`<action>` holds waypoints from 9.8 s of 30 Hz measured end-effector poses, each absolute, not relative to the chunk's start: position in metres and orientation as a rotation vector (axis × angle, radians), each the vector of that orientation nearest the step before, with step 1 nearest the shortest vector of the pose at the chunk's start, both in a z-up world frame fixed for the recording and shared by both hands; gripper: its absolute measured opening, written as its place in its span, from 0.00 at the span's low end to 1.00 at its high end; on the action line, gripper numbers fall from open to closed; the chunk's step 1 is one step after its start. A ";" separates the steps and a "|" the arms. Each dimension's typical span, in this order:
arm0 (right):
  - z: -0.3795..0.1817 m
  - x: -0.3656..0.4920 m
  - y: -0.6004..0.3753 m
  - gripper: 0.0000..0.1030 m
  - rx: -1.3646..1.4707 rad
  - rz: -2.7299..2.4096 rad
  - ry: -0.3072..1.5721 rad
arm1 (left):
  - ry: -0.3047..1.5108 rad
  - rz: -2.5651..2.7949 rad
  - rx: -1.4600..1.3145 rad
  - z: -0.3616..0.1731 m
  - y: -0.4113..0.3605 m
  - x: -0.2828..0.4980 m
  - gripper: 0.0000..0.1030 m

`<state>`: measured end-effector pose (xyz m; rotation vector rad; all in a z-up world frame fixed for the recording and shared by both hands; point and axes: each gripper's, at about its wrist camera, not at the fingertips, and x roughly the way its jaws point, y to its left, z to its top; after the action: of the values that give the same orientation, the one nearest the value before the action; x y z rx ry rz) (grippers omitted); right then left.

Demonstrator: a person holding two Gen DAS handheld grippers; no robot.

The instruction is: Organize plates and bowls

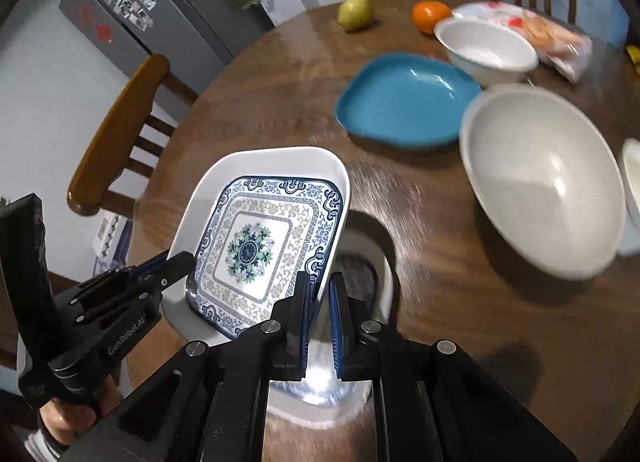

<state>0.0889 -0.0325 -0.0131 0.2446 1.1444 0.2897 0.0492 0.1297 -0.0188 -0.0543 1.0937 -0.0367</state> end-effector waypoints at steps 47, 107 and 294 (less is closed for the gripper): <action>0.018 0.049 -0.078 0.68 0.269 0.166 1.026 | 1.037 -0.019 0.016 -0.002 0.096 0.041 0.99; 0.007 0.042 -0.140 0.82 0.412 0.016 0.988 | 1.189 -0.212 0.175 -0.050 0.013 0.247 0.10; -0.034 0.052 -0.030 0.11 0.063 0.284 1.140 | 1.217 -0.113 0.098 -0.034 0.101 0.038 0.15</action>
<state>0.0518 -0.0299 -0.0345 0.0632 1.1396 0.2838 0.0381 0.1013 -0.0336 0.0984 1.2169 -0.1128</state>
